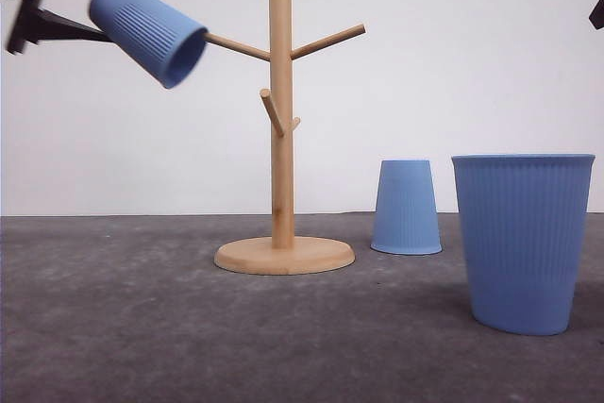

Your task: Place three cups

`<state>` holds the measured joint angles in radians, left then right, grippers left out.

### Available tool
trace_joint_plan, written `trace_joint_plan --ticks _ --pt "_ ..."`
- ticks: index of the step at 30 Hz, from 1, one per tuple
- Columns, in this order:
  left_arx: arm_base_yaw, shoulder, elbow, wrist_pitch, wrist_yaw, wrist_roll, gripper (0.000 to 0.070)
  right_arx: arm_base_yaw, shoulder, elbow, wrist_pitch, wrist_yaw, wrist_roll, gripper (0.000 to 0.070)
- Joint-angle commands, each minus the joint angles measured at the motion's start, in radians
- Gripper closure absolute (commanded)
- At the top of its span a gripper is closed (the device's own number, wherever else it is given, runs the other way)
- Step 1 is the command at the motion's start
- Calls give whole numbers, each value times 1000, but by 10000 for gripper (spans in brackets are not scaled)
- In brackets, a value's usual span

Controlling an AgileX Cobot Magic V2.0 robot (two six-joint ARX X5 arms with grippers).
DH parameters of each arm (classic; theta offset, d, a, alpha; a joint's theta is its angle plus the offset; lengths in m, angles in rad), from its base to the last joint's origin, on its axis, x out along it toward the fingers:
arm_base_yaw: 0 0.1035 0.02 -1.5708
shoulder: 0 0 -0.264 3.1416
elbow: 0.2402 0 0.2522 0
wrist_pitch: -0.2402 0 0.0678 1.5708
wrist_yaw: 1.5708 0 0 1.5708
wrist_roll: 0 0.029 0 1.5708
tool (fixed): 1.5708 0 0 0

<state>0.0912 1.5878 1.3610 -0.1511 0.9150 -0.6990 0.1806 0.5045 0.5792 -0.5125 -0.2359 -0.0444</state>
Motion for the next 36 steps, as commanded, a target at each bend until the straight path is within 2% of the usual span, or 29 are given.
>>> trace_joint_plan --ticks 1,7,24,28,31,35,36 --pt "-8 23 35 27 18 -14 308 2 3 18 11 0 14 159" --pt "-47 71 37 58 51 -24 309 2 3 18 11 0 15 159" --pt "-133 134 37 78 44 -9 300 2 3 18 11 0 15 158" --pt "-134 134 37 77 43 -8 209 2 3 18 11 0 15 158" --pt "-134 134 37 77 44 -8 195 2 3 18 11 0 15 159" --pt "-132 134 37 77 44 -8 72 2 3 18 11 0 15 159" --pt "-131 134 37 77 44 -8 63 2 3 18 11 0 15 159"
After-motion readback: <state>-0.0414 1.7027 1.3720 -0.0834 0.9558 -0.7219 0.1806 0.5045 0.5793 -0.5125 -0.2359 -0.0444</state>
